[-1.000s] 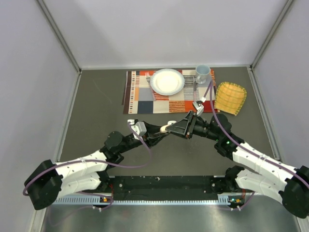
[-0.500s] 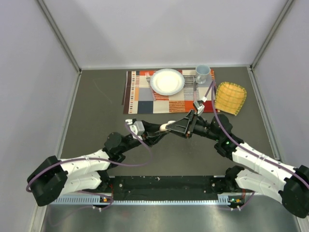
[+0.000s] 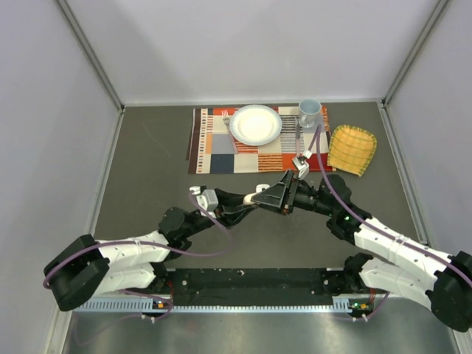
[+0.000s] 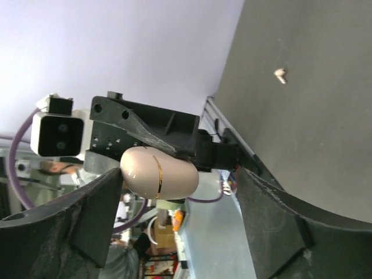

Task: Insert the wireless bluetooth earbuds into the charging case
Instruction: Adjust the charging case, then open the charging case, then pick up the right earbud from the center of the board.

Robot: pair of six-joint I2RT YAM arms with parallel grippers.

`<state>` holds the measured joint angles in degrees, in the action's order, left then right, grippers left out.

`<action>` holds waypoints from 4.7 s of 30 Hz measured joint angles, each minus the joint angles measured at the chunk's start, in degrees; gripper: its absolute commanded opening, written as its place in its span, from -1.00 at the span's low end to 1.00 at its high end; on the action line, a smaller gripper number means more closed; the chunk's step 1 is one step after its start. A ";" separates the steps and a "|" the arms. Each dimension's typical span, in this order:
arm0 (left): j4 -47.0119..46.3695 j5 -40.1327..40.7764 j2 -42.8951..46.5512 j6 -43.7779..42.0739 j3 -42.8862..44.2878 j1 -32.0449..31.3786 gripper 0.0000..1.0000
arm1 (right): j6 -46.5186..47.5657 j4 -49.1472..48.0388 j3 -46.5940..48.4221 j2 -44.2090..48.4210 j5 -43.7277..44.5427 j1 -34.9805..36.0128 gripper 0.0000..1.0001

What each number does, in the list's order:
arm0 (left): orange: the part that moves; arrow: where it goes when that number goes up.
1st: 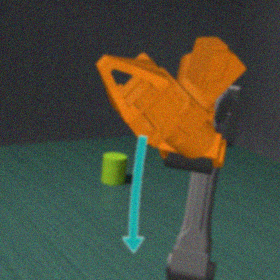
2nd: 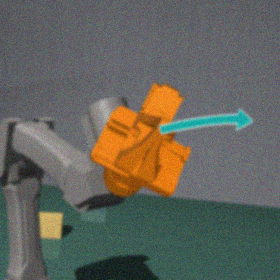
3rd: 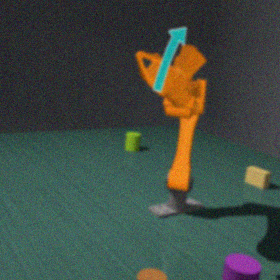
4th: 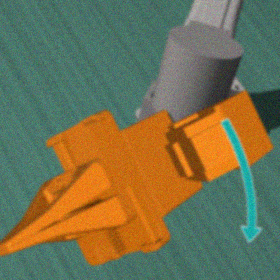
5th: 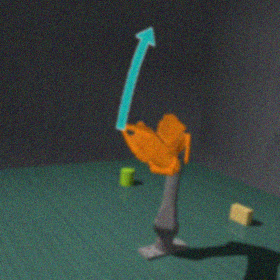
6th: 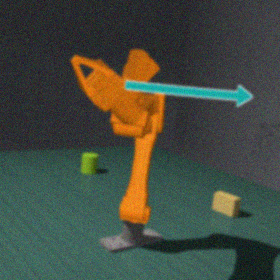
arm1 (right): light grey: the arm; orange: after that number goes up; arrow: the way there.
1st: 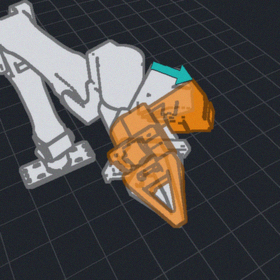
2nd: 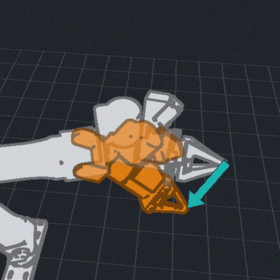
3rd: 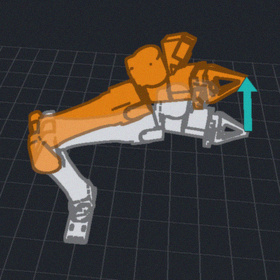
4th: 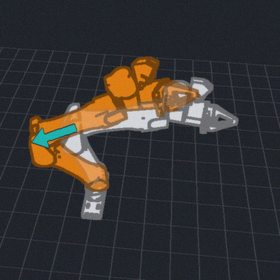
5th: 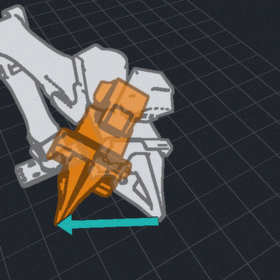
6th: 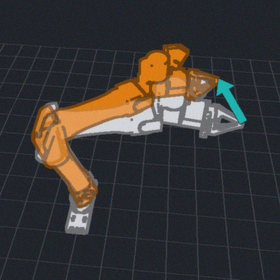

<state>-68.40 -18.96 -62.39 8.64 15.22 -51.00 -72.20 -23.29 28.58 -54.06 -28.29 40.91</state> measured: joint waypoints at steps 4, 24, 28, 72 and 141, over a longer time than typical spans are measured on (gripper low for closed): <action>-2.27 0.50 0.35 0.52 -3.21 -0.22 -1.00 | 7.13 7.54 1.57 1.51 1.20 0.24 0.75; -5.01 1.86 12.13 0.22 -10.56 -0.31 -1.00 | 37.62 25.09 11.30 2.95 1.16 5.53 0.78; -4.98 0.79 12.11 -0.02 -10.56 -0.33 -1.00 | 37.75 25.00 11.30 2.01 0.94 6.19 0.78; -3.37 -1.86 17.70 0.24 -12.09 -0.33 -1.00 | 38.69 18.82 14.32 1.22 16.20 5.95 0.82; 2.62 0.35 31.26 -5.84 -12.28 -0.37 -1.00 | 51.63 38.88 16.61 -32.02 40.44 -21.81 -0.21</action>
<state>-65.78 -18.61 -31.14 2.81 2.94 -51.37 -20.58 15.59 45.19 -86.08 12.14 19.09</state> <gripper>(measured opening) 0.335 0.408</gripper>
